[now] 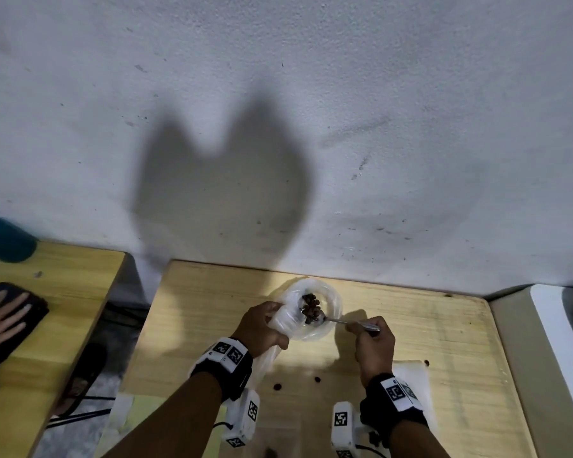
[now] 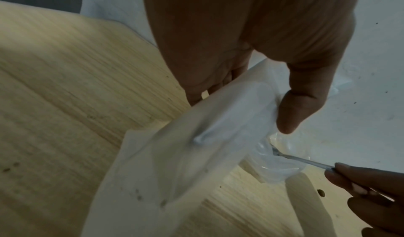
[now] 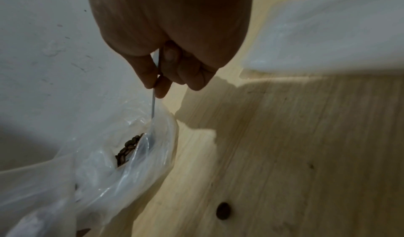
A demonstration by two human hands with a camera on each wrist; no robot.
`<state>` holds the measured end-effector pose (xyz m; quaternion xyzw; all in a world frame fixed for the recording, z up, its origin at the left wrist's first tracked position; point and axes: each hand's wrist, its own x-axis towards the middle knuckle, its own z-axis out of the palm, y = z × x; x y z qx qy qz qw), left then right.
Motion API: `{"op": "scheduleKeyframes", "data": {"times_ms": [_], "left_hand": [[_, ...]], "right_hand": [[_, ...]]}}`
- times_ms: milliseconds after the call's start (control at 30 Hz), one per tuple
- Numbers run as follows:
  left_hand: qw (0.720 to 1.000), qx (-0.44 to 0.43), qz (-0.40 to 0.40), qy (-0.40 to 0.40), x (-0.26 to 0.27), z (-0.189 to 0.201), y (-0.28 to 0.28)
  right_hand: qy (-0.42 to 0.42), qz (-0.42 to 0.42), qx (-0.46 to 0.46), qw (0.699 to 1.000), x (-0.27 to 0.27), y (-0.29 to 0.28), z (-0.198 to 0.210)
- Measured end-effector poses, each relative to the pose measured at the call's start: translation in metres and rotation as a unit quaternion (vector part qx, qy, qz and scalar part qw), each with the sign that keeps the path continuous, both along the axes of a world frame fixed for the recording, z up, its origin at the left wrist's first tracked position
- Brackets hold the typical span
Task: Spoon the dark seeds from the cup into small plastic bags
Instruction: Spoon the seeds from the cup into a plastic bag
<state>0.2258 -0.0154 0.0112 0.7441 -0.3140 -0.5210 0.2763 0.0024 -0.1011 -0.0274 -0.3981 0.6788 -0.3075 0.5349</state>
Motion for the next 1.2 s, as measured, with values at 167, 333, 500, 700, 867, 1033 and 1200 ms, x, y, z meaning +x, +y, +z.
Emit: {"op": "scheduleKeyframes", "data": {"times_ms": [167,333,500,700,867,1033,1200], "left_hand": [[1.0,0.008,-0.01,0.004,0.0,-0.001,-0.001],[0.999,0.018,-0.021,0.019,0.001,0.0,-0.002],[0.999,0.021,-0.018,0.024,0.0,0.001,-0.001],[1.0,0.008,0.008,0.007,-0.004,0.0,-0.001],[0.999,0.0,0.03,-0.014,-0.01,-0.002,0.003],[0.999,-0.007,0.036,-0.019,-0.014,-0.001,0.004],[0.999,-0.014,0.035,-0.023,-0.014,-0.001,0.004]], "right_hand": [[0.003,-0.034,0.013,0.999,0.005,-0.002,-0.001],[0.016,-0.07,0.004,0.997,0.013,-0.004,0.0],[0.007,-0.068,0.015,0.998,0.018,-0.001,-0.005],[-0.038,-0.043,0.002,0.998,-0.001,-0.001,0.004],[-0.098,-0.011,-0.045,0.994,-0.016,0.0,0.04],[-0.121,0.075,-0.122,0.982,-0.009,-0.001,0.083],[-0.012,0.237,-0.219,0.946,0.01,0.007,0.106]]}}
